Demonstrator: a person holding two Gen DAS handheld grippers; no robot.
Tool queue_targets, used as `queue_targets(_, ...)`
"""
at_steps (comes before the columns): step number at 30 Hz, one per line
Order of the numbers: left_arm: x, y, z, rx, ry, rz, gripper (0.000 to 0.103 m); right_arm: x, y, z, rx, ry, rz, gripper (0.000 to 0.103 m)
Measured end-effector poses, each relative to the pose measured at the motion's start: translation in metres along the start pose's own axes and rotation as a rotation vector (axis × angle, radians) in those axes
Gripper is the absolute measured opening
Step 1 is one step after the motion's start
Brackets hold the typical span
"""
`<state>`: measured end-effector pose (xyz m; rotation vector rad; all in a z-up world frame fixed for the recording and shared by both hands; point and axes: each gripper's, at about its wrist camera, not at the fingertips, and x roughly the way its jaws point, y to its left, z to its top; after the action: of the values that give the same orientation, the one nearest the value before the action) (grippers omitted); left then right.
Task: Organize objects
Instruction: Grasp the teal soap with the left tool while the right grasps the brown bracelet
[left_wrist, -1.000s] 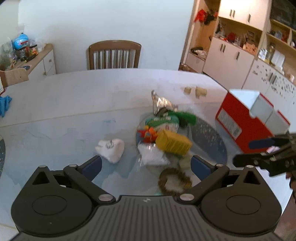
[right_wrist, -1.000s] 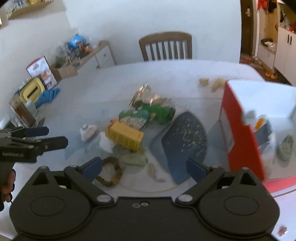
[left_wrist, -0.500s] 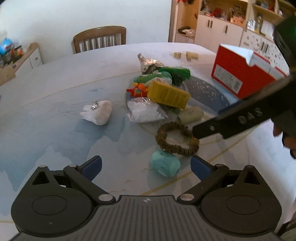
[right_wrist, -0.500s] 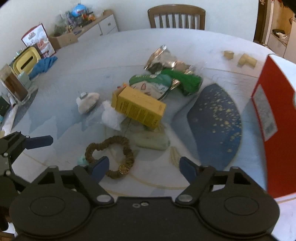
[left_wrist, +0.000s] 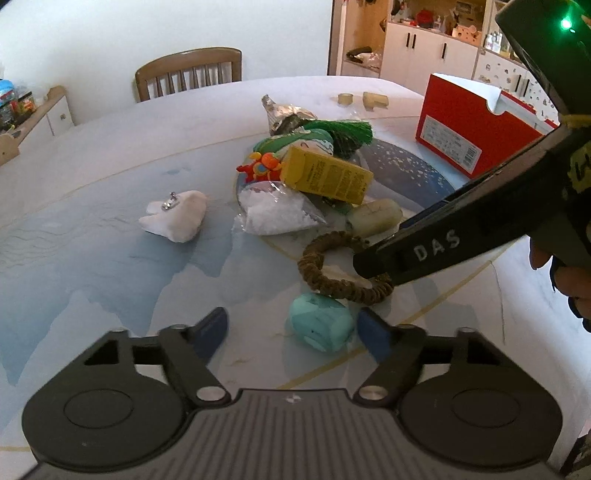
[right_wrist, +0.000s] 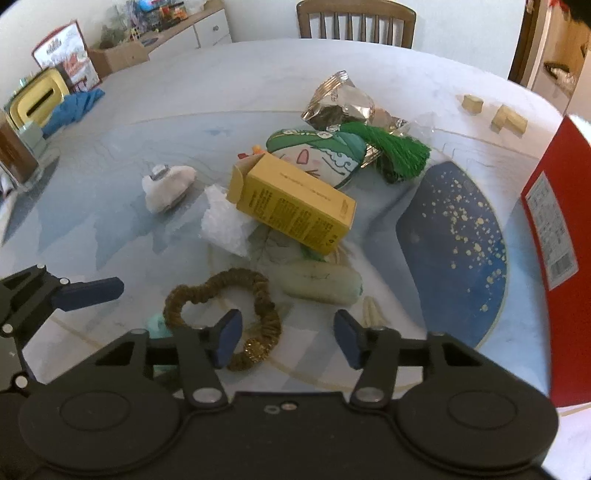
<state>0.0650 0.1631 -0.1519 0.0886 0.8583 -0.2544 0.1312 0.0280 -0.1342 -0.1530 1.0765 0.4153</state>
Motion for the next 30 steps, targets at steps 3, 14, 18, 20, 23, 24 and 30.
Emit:
queue_targets(3,0.0,-0.001,0.0,0.003,-0.004,-0.004,0.068,0.0,0.005,-0.001,-0.027,-0.003,-0.008,0.044)
queue_targets(14,-0.001,-0.004,0.001,0.01,-0.009,-0.031,0.041,-0.001,0.015,-0.004,-0.077,-0.029,-0.01,0.018)
queue_targets(18,-0.001,-0.003,0.001,0.005,-0.002,-0.03,0.037,-0.002,0.011,-0.006,-0.06,-0.031,0.006,0.014)
queue_targets(20,-0.003,-0.002,0.002,-0.005,0.0,-0.036,0.037,-0.005,0.009,-0.008,-0.05,-0.032,0.017,0.013)
queue_targets(23,-0.007,-0.001,0.005,-0.007,-0.001,-0.029,0.037,-0.014,0.004,-0.01,-0.036,-0.05,0.036,0.012)
queue_targets(24,-0.009,0.0,0.007,-0.012,-0.002,-0.029,0.037,-0.019,0.001,-0.01,-0.027,-0.061,0.043,0.012)
queue_targets(30,-0.028,0.007,0.026,-0.054,-0.03,-0.054,0.037,-0.056,-0.02,-0.009,0.036,-0.139,0.066,0.007)
